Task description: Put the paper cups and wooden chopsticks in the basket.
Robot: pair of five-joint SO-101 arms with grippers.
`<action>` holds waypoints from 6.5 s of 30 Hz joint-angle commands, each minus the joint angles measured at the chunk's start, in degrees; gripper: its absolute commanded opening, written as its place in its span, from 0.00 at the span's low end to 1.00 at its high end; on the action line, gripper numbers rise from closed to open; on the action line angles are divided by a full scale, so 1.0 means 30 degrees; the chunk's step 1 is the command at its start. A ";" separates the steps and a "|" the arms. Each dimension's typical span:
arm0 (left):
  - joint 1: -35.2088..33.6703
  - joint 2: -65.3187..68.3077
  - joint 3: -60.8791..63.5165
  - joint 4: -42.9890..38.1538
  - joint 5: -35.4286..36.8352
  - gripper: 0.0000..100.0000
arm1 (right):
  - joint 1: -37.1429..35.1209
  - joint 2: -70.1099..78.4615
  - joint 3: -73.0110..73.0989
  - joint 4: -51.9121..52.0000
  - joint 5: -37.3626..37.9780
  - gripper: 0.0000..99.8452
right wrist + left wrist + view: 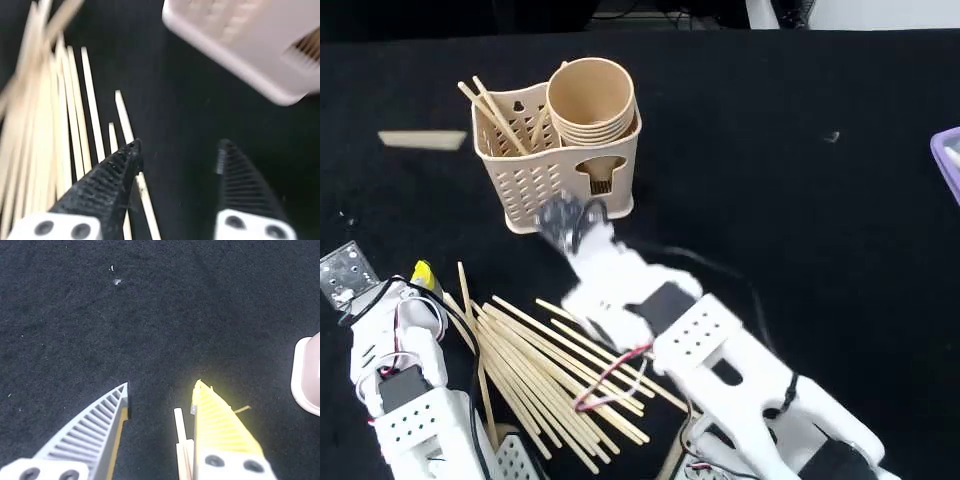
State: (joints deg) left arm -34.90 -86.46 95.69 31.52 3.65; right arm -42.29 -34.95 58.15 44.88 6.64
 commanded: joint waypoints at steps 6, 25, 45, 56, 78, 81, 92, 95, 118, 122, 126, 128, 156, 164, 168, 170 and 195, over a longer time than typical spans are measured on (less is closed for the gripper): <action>-0.0073 -0.0234 -0.0571 -0.0381 -0.0029 0.21 | -0.1758 -0.0659 0.1538 -0.1114 -0.0088 0.29; -0.0132 -0.0234 -0.0571 -0.0352 -0.0029 0.21 | -0.2139 1.0125 -0.3267 -0.0059 0.2608 0.22; -0.0103 -0.0234 -0.0571 -0.0352 -0.0029 0.21 | 0.0762 -0.1275 -0.4527 0.3311 0.4601 0.01; -0.0103 -0.0234 -0.0571 -0.0381 -0.0029 0.21 | 0.1289 -0.5612 -0.8249 -0.5714 0.1407 0.01; -0.0103 -0.0234 -0.0571 -0.0381 -0.0029 0.21 | 0.2403 0.7927 -1.4755 -1.8198 0.0029 0.01; -0.0103 -0.0234 -0.0571 -0.0410 -0.0029 0.21 | 0.2374 0.8278 -1.5106 -1.5736 0.0029 0.04; -0.0073 -0.0234 -0.0571 -0.0410 -0.0029 0.21 | 0.2374 0.3238 -1.7538 -0.1582 -0.0088 0.25; -0.0103 -0.0234 -0.0571 -0.0381 -0.0029 0.21 | 0.2403 0.0982 -1.5663 0.1758 -0.0088 0.23; -0.2359 0.3048 -1.2059 0.5538 0.0000 0.21 | 0.2813 -0.2769 0.4117 -0.5744 -0.0088 0.23; -0.2066 0.9143 -1.6337 0.5714 0.0000 0.21 | 0.2784 -0.2769 0.4147 -0.5744 -0.0117 0.23; -0.0571 1.6615 -2.2344 0.8264 0.0029 0.21 | 0.2432 -0.2769 0.5084 -0.7121 -0.0117 0.23; 0.0278 2.0190 -2.5480 0.9788 0.0117 0.21 | 0.2139 -0.2769 0.5436 -0.7795 -0.0117 0.23; 0.2652 5.1048 -5.7656 1.8432 0.5568 0.25 | 0.1612 -0.2828 0.5524 -0.7853 0.0029 0.23; 0.2476 5.4095 -6.2901 2.2154 0.5568 0.03 | 0.1612 -0.2857 0.5524 -0.7853 0.0029 0.23; 0.1861 5.4183 -6.3692 2.3092 0.5656 0.03 | 0.1612 -0.2857 0.5553 -0.7853 0.0029 0.23; 0.1128 5.3275 -6.3634 2.3092 0.5656 0.03 | 0.1612 -0.2857 0.5553 -0.7853 0.0029 0.23; 0.7575 3.4579 -6.3604 1.9604 0.6623 0.03 | 0.1612 -0.2828 0.5612 -0.7883 0.0029 0.23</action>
State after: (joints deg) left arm -22.68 22.29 -93.23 97.80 22.99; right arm -36.84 -41.10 75.30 22.64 6.81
